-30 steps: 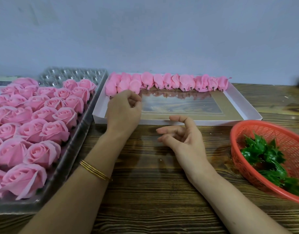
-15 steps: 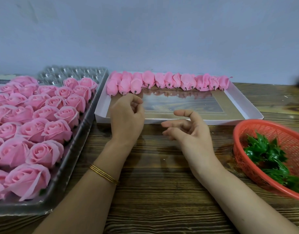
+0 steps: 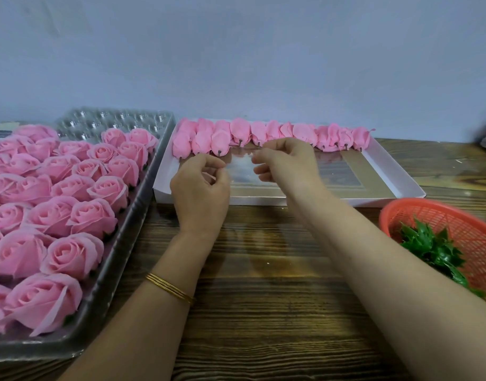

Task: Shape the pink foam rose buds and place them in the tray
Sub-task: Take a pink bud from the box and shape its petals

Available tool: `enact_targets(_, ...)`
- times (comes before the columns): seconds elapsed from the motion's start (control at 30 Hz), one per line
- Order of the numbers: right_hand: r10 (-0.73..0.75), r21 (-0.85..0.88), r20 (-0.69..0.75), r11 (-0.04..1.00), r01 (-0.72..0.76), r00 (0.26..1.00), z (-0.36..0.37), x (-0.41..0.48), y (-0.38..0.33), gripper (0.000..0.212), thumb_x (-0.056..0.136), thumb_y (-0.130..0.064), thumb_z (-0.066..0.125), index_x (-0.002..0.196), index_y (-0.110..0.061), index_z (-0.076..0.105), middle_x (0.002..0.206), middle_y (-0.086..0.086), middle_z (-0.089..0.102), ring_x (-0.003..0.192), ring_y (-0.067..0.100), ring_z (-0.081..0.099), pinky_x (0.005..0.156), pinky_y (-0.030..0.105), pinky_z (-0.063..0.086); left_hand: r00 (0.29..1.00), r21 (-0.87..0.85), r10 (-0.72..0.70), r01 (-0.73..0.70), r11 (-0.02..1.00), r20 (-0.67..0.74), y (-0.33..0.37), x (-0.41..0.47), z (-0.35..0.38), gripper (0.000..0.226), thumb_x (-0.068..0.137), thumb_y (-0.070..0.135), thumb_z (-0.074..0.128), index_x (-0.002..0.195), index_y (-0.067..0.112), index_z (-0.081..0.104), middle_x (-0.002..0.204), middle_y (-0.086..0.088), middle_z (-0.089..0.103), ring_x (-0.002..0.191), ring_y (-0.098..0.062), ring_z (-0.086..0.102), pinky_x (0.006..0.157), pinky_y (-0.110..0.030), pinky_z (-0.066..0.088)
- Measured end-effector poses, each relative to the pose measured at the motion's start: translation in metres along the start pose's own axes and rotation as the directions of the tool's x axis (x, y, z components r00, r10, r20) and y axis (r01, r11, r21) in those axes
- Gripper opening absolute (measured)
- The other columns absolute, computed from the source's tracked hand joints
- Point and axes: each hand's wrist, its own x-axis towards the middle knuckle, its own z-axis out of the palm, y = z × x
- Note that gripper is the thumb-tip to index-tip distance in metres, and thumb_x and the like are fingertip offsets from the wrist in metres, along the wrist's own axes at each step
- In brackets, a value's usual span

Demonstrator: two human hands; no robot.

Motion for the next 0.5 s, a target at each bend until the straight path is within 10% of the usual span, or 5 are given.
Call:
enact_targets(0.33,0.185,-0.213,0.050,0.962,-0.171,0.981,0.043,0.072,0.022,0.019,0.083,-0.017,0.069,0.080,-0.007,0.053,0.087,0.014,0.061,0.085,0.029,0.066,0.080,0.038,0.059,0.999,-0.036,0.003,-0.004,0.999,-0.045,0.001,0.004,0.000,0.016,0.080,0.003,0.068,0.078,0.020,0.067,0.062,0.014,0.056,0.058,-0.002,0.054,0.064,-0.014,0.047)
enact_targets(0.5,0.152,-0.304,0.049,0.944,-0.130,0.987,0.059,0.091,0.024,0.024,0.078,-0.022,0.069,0.081,-0.009,0.049,0.072,0.008,0.051,0.068,0.025,0.054,0.058,0.031,0.047,0.998,-0.049,0.008,-0.011,0.999,-0.070,0.001,0.005,-0.001,0.021,0.079,0.003,0.068,0.076,0.024,0.064,0.059,0.020,0.052,0.057,0.006,0.054,0.060,-0.003,0.040)
